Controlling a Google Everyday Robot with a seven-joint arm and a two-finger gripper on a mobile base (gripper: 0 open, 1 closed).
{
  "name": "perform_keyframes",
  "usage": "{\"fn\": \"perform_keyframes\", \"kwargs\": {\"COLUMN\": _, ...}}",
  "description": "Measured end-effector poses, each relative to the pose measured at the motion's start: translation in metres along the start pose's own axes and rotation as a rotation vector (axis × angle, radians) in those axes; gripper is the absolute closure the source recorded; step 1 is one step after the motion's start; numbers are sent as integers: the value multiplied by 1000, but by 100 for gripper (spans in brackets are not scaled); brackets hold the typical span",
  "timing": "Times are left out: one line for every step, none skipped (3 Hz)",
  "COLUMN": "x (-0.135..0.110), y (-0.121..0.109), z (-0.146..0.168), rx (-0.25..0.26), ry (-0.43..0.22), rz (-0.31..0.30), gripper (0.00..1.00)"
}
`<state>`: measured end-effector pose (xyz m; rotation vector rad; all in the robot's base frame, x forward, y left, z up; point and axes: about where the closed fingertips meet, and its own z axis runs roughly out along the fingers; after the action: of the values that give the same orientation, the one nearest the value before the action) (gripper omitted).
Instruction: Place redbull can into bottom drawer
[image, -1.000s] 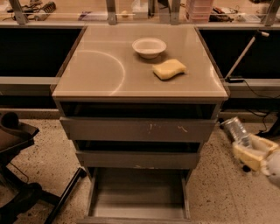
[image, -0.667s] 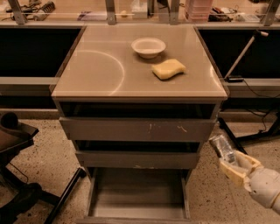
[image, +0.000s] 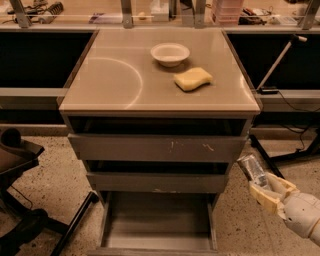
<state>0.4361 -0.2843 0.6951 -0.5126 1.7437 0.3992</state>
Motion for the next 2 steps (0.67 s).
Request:
{"fn": "perform_keyframes", "kwargs": {"x": 44, "y": 21, "z": 27, "rx": -17, "ry": -3, "rz": 12, "gripper": 100}}
{"fn": "perform_keyframes", "kwargs": {"x": 115, "y": 42, "z": 74, "rx": -24, "ry": 13, "rz": -1, "gripper": 100}}
